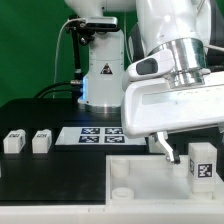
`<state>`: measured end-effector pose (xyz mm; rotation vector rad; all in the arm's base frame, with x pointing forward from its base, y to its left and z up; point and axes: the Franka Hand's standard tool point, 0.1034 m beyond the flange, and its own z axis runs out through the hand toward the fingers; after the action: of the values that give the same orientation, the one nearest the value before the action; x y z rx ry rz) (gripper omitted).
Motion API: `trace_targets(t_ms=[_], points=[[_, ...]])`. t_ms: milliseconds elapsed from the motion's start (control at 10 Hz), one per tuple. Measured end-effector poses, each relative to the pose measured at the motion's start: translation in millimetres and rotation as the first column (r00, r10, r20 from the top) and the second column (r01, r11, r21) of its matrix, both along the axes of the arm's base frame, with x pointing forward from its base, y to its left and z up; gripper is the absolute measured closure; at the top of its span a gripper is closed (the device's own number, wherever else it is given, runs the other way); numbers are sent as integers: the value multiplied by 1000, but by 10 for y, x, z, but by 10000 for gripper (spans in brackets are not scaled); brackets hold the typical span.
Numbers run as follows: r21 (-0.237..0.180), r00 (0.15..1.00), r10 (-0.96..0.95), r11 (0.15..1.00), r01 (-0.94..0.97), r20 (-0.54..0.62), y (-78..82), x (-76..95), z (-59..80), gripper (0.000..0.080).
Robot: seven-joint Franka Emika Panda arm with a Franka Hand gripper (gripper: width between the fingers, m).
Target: Assemble one leg
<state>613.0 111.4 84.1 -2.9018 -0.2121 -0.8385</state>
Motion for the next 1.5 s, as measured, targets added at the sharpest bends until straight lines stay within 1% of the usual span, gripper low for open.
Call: trace_targets(t_ms=[100,300,400,500,600,700,800,900,1200,1400,1500], points=[[-4,1000,1,1000,-1,-21,-23,38,77,151],[-3,995,3,1000,-4,-102,-27,124,109,151],[1,972,4,1000,-4,-235,6,143,101,151],[-1,946,8,1000,-9,-324,15,169,130,151],[-2,897,21,1000,-25,-441,-2,147,142,151],[-1,857,22,1000,-27,-515,-53,164,127,151],[1,840,21,1000,-25,-542,-80,167,98,151],[2,830,26,1000,-30,-557,-66,150,100,151],[2,831,19,1000,-21,-556,-62,155,81,151],[4,817,-17,1000,23,-576,-38,131,-46,151],[12,812,-27,999,41,-583,-29,119,-78,151]])
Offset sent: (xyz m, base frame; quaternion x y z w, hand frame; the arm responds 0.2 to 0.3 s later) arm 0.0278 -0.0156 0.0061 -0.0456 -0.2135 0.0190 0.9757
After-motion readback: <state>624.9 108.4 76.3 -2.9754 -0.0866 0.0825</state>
